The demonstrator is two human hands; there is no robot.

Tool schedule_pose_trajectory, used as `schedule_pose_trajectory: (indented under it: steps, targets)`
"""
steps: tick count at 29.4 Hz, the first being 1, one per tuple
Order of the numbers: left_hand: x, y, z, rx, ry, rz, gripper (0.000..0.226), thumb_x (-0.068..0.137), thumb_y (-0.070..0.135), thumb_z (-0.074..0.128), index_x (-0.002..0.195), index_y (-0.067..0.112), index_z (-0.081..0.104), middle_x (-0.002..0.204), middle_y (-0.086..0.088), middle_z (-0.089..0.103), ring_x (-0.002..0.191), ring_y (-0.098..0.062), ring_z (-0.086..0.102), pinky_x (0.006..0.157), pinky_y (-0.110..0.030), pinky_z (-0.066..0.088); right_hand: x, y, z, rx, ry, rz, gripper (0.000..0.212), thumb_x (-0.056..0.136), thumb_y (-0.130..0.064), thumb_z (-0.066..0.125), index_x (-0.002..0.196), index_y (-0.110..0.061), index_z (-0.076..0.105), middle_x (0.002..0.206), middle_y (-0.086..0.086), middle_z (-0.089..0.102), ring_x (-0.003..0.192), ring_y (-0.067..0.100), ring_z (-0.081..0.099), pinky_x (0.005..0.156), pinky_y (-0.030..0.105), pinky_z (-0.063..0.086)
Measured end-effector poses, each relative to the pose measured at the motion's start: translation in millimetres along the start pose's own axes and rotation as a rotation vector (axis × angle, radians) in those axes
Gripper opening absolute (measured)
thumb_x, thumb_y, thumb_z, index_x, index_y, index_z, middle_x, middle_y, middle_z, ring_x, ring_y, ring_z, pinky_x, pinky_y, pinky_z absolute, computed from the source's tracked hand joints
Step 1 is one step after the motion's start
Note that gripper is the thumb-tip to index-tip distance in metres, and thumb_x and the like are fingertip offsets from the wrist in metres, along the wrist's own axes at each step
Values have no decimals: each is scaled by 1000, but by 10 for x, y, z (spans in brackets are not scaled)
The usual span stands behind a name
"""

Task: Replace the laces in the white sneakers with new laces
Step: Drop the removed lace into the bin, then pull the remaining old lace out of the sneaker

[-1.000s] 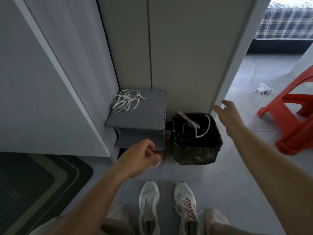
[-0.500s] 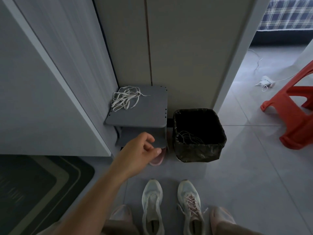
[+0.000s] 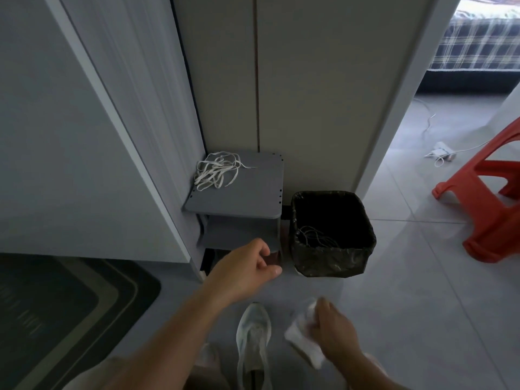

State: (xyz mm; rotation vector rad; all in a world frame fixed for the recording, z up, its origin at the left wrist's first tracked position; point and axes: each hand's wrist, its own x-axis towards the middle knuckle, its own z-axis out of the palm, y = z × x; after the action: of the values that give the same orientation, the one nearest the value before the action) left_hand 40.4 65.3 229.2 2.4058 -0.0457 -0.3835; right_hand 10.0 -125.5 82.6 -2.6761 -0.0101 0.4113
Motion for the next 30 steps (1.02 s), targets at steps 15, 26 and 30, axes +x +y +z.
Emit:
schedule_pose_trajectory:
  steps: [15, 26, 30]
  targets:
    - [-564, 386, 447, -785, 13, -107, 37, 72, 19, 69, 103, 24, 51, 98, 2, 61, 92, -12, 60, 83, -31, 52, -1272, -483, -1107, -51, 534, -795, 22, 96, -44, 29, 94, -45, 51, 101, -25, 54, 58, -6, 56, 51, 5, 44]
    - [-1119, 198, 905, 175, 449, -73, 42, 80, 67, 37, 95, 28, 33, 60, 29, 49, 64, 20, 49, 79, 5, 30, -1485, -422, -1391, 194, 114, -182, 34, 83, -29, 59, 105, -36, 34, 101, -15, 51, 86, 3, 53, 72, 12, 40]
    - [-1225, 170, 966, 350, 395, 145, 62, 64, 57, 51, 106, 12, 42, 85, -2, 63, 78, -18, 65, 83, -24, 37, -1630, -387, -1167, 28, 205, -278, 38, 89, -42, 49, 119, -27, 33, 107, -10, 44, 108, 8, 49, 70, 10, 25]
